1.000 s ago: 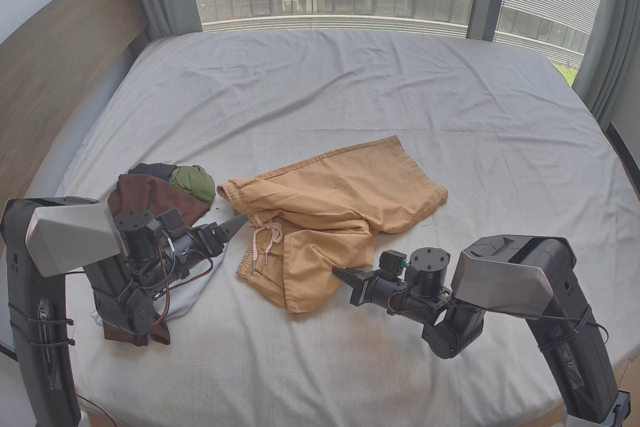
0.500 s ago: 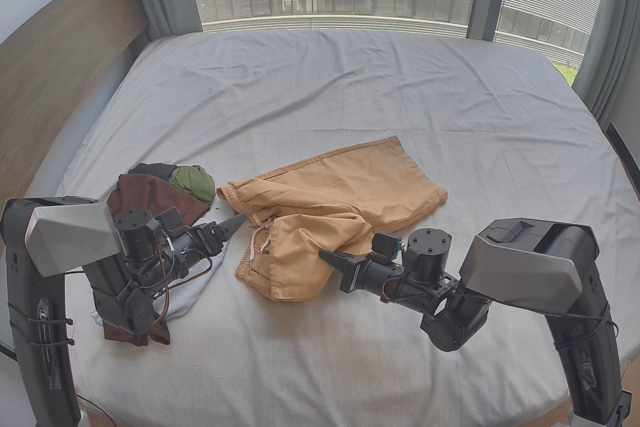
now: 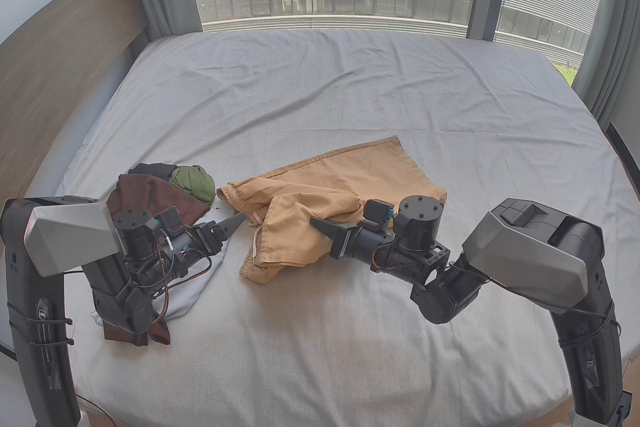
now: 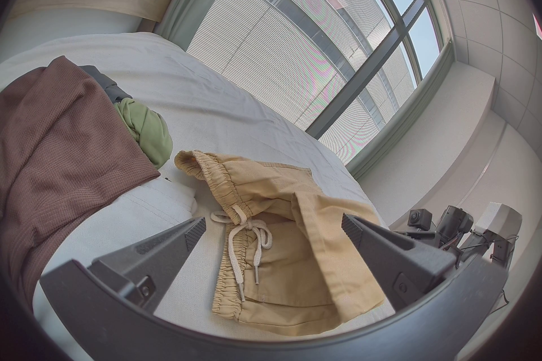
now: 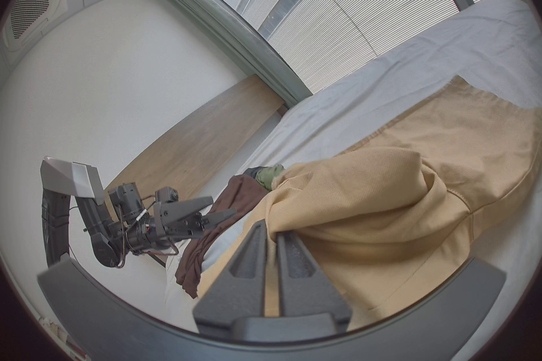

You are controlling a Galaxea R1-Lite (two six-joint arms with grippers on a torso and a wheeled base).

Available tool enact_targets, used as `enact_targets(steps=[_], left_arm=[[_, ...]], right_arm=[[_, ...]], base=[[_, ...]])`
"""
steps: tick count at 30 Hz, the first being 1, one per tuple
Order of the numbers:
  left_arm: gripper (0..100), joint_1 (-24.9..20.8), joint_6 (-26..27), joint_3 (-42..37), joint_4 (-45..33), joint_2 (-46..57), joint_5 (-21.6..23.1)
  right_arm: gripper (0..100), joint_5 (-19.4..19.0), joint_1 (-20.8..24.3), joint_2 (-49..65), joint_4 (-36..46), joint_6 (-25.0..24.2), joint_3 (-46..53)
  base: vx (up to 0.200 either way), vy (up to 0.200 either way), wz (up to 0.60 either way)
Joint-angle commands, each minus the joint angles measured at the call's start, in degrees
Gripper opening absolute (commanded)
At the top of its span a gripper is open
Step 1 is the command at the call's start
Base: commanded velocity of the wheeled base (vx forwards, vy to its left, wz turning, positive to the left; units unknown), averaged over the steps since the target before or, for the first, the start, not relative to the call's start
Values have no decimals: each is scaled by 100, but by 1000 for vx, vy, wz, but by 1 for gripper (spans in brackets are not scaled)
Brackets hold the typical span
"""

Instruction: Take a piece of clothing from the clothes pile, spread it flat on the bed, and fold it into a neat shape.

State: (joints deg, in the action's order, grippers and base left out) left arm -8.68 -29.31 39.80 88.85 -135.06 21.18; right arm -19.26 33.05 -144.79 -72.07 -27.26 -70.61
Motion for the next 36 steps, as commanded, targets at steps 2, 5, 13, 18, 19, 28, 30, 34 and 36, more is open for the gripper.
enact_targets(steps=[2,5,13,18,19,28,30,34,36], left_arm=[[100,-2,4,1,1,6,1],[100,-11,4,1,1,6,1],[100,-11,4,-8,1,-38,1],[100,-11,4,1,1,-64,1],[100,-11,4,1,1,-64,1],[100,-20,4,1,10,-126,1],[100,-20,4,1,1,-117,1],[100,-2,4,1,10,-117,1],[100,-2,4,1,10,-117,1]], right_arm=[[0,1,0,-50,167,1,-348],[0,10,-53,-260,396,1,-638],[0,45,-176,-1113,721,-8,-1728],[0,54,-167,-1526,756,-8,-2080],[0,54,-167,-1526,756,-8,-2080],[0,247,-158,-1676,738,1,-2344],[100,256,-132,-1676,703,1,-2335],[100,441,-70,-1640,554,1,-2220],[100,546,-27,-1570,466,10,-2133]], base=[[0,0,0],[0,0,0],[0,0,0],[0,0,0],[0,0,0],[0,0,0],[0,0,0],[0,0,0],[0,0,0]])
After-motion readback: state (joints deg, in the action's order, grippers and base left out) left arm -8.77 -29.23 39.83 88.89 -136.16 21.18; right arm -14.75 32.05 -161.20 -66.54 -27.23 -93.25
